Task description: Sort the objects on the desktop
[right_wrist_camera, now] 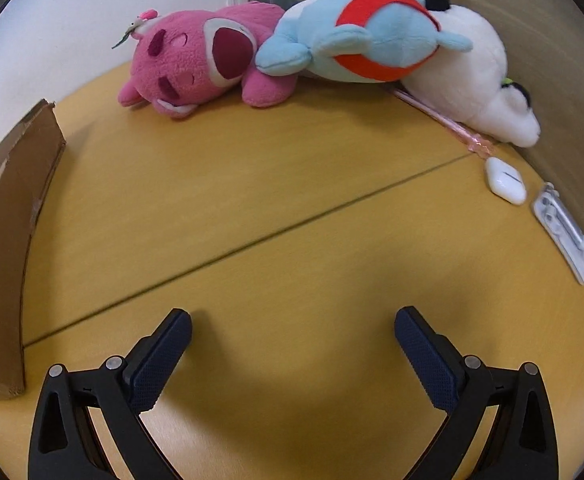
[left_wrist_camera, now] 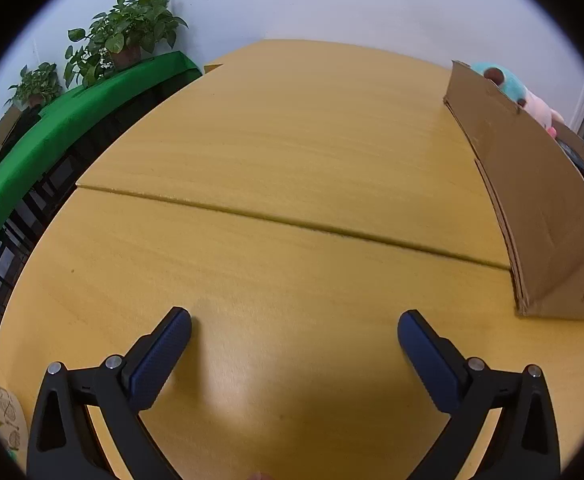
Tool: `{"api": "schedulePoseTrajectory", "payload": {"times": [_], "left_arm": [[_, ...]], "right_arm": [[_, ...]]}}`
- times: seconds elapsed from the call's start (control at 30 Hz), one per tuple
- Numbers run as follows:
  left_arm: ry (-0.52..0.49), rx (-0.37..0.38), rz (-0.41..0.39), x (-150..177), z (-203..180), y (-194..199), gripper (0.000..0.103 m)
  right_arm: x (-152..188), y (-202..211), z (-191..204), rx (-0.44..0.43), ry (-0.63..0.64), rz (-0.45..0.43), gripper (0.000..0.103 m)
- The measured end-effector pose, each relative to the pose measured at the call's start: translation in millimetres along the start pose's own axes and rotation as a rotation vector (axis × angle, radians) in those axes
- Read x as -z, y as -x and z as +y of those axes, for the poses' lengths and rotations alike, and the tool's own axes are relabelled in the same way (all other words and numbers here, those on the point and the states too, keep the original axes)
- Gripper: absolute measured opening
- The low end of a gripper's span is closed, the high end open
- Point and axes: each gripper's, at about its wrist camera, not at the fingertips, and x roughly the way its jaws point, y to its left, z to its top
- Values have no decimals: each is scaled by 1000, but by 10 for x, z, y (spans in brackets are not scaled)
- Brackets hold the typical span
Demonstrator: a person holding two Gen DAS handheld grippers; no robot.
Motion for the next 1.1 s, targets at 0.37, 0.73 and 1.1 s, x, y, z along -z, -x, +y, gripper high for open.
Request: {"api": "schedulePoseTrajectory", "payload": {"times": [0.37,0.73,1.1], "left_arm": [[-9,5,3,-135,-4,-106,103],[1,-5,3,-127,-13,-103,103],[4,-7,4,-126,-16,-104,103]], "right_arm": [[35,-16,-30,-3,8,-59,103],[21,-18,-28,-2,8,-58,103],[13,-17,-28,-2,7,-57,103]]}}
